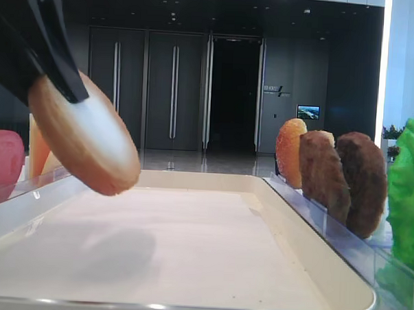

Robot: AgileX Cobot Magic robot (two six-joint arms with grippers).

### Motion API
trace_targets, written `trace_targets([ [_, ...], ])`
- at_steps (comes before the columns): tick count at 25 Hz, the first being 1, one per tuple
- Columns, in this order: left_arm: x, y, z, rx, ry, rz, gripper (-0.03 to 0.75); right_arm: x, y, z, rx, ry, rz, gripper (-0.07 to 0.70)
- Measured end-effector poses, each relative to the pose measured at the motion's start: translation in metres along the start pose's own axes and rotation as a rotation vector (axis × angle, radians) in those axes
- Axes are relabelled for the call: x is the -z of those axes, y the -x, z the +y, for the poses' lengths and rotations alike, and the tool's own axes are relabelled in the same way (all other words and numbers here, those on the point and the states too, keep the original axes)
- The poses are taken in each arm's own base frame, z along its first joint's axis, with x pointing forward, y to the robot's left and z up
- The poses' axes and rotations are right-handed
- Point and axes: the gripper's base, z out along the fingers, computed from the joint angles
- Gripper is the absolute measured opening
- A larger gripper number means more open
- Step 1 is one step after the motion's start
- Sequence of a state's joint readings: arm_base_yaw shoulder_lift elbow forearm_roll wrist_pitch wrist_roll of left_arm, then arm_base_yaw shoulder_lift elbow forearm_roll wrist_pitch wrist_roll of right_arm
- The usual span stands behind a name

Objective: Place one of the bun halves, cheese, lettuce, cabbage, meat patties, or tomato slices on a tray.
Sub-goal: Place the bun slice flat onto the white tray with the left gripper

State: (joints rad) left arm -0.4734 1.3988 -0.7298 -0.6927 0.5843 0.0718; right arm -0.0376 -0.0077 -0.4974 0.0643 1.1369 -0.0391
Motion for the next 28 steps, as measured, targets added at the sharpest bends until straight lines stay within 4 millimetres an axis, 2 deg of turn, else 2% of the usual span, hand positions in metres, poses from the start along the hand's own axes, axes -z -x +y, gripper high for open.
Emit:
trace_targets([
  [6, -0.029, 0.001, 0.005, 0.027, -0.035, 0.078, 0.138, 0.000, 0.000, 0.000, 0.000, 0.000, 0.000, 0.527],
  [16, -0.053, 0.004, 0.008, 0.041, -0.093, 0.100, 0.137, 0.000, 0.000, 0.000, 0.000, 0.000, 0.000, 0.527],
  [28, -0.069, 0.004, 0.012, 0.067, -0.106, 0.116, 0.137, 0.000, 0.000, 0.000, 0.000, 0.000, 0.000, 0.527],
])
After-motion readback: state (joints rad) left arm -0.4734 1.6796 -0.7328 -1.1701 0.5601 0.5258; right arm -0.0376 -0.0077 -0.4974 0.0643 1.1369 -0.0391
